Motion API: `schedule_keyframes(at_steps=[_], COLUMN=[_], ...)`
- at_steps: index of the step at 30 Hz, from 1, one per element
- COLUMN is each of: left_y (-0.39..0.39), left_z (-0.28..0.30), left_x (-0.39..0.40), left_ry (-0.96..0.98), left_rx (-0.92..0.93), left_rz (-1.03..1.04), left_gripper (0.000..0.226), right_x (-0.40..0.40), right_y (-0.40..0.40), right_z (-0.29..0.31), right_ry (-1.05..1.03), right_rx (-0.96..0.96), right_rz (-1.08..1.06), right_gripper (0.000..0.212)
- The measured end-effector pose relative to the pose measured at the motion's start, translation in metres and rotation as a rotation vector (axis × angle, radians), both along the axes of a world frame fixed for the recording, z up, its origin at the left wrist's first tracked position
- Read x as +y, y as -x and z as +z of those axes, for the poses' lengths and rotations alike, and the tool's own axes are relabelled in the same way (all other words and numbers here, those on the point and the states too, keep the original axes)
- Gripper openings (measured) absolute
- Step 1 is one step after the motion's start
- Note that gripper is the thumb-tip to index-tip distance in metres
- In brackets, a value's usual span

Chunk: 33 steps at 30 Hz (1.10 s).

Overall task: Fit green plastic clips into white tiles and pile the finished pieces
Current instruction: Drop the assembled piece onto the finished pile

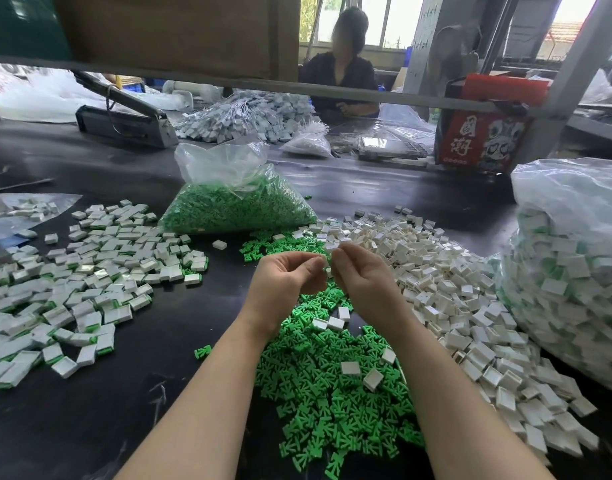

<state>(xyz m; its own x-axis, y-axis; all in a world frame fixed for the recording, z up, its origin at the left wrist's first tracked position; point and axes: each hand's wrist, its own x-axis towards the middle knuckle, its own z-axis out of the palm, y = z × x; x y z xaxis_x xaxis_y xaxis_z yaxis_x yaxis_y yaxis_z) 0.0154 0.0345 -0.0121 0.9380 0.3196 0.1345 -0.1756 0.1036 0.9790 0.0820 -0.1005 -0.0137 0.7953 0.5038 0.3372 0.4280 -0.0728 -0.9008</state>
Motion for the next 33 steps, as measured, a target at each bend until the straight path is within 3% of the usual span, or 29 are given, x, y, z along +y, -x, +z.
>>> schedule_keyframes(at_steps=[8, 13, 18, 25, 33], left_y=[0.001, 0.001, 0.001, 0.001, 0.000], left_z=[0.000, 0.003, 0.005, 0.006, 0.003], left_x=[0.003, 0.004, 0.000, -0.003, -0.002], left_ry=[-0.028, -0.106, -0.064, -0.039, -0.118], left_rx=[-0.022, -0.048, -0.061, -0.051, -0.046], left_rz=[-0.008, -0.028, -0.018, -0.013, -0.035], left_gripper=[0.011, 0.010, 0.012, 0.010, 0.005], right_x=[-0.008, -0.012, -0.005, 0.001, -0.002], right_y=[-0.001, 0.000, 0.002, 0.005, 0.008], right_z=[0.006, 0.002, -0.002, -0.003, -0.002], right_ry=[-0.032, -0.108, -0.203, -0.325, -0.353], right_rx=[0.107, 0.498, 0.694, 0.709, 0.742], right_rz=[0.133, 0.316, 0.460, 0.425, 0.454], right_gripper=[0.030, 0.042, 0.053, 0.041, 0.041])
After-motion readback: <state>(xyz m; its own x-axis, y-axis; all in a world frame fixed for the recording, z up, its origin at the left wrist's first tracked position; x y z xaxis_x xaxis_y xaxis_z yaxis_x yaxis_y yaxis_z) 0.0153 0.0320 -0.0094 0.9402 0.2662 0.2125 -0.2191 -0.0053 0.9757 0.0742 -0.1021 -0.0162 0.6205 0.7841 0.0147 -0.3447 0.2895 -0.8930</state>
